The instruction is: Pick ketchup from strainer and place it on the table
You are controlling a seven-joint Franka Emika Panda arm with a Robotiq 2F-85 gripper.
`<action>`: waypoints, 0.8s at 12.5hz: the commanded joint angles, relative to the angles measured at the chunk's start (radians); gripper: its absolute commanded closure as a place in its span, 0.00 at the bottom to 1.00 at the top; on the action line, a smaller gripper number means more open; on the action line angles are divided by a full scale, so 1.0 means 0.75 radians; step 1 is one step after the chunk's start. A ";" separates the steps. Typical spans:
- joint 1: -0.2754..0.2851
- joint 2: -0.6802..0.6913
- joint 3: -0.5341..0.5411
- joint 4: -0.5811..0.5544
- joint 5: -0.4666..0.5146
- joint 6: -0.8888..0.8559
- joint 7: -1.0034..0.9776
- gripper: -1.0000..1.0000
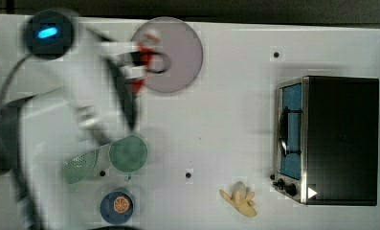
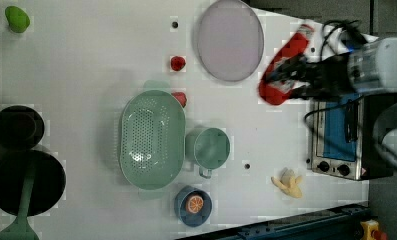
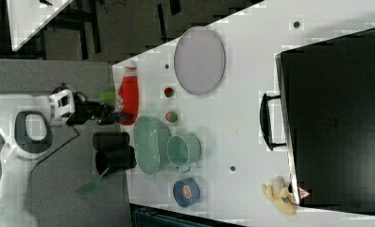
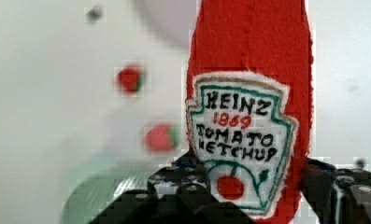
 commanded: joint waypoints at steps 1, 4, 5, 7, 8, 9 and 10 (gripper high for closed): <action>-0.097 -0.054 -0.080 -0.011 -0.014 -0.012 -0.275 0.41; -0.120 -0.056 -0.172 -0.080 -0.014 0.008 -0.465 0.41; -0.124 -0.055 -0.195 -0.112 -0.014 0.019 -0.490 0.41; -0.128 -0.056 -0.239 -0.204 -0.014 0.079 -0.491 0.41; -0.129 -0.054 -0.255 -0.264 -0.014 0.150 -0.492 0.41; -0.129 -0.052 -0.271 -0.331 -0.015 0.246 -0.492 0.41; -0.129 -0.052 -0.283 -0.402 -0.016 0.338 -0.492 0.41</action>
